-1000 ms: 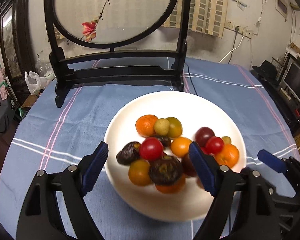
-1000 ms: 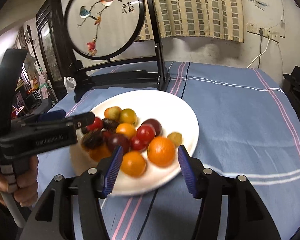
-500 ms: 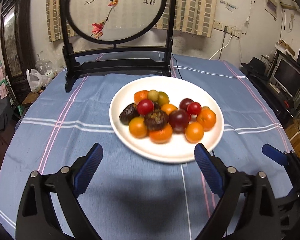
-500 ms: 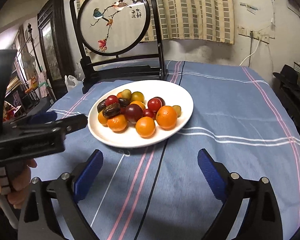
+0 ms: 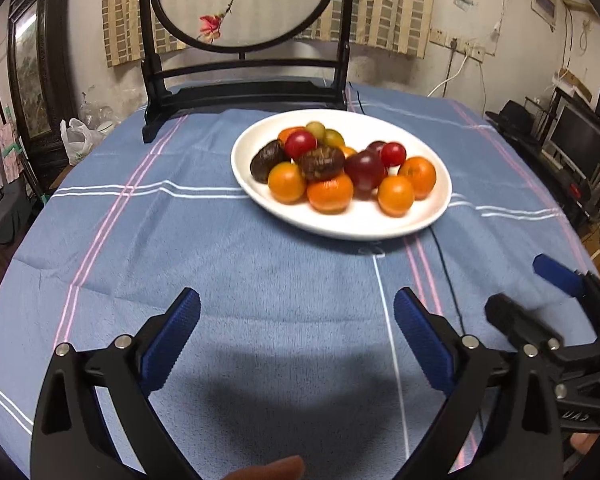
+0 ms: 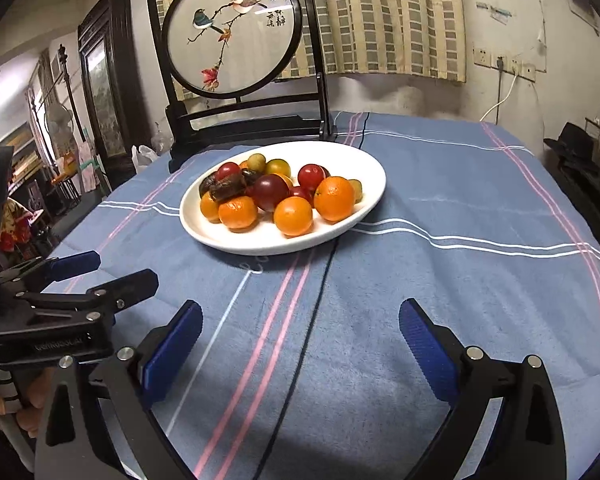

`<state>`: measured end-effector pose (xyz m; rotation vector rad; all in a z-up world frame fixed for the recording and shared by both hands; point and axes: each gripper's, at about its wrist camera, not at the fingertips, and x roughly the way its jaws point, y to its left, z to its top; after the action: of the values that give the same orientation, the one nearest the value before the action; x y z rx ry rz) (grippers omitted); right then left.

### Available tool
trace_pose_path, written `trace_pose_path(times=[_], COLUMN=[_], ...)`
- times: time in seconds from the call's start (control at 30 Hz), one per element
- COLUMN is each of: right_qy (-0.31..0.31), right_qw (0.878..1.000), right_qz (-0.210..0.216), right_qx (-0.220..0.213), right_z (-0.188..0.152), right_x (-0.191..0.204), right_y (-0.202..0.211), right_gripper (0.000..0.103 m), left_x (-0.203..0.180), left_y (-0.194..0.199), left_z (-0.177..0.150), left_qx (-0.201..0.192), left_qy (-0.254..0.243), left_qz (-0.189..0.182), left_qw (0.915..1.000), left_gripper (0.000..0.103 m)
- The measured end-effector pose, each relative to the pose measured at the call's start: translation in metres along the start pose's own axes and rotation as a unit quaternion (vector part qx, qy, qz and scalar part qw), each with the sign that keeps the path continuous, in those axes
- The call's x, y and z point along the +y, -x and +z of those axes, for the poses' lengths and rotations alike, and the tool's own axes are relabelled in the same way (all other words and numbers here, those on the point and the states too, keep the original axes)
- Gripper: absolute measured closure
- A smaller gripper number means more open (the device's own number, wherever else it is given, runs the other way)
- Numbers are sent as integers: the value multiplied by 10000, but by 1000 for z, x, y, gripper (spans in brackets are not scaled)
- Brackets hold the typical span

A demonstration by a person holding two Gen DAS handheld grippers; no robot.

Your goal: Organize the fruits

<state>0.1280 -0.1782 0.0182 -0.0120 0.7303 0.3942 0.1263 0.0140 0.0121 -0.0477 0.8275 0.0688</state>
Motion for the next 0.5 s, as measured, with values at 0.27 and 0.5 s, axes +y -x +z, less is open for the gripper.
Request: trace_pose_path(times=[0.27, 0.5], right_qy=[-142, 183], right_qw=[9997, 9992], right_qz=[-4, -192], right_qx=[212, 309], right_z=[-5, -10], right_x=[-5, 4], right_y=[-5, -7], right_gripper=[4, 4], left_x=[-1, -2], left_y=[-13, -16], left_z=[-10, -16], left_qx=[6, 8], left_qy=[-123, -174], left_qz=[74, 15], left_qw=[9999, 9998], left_gripper=[7, 7])
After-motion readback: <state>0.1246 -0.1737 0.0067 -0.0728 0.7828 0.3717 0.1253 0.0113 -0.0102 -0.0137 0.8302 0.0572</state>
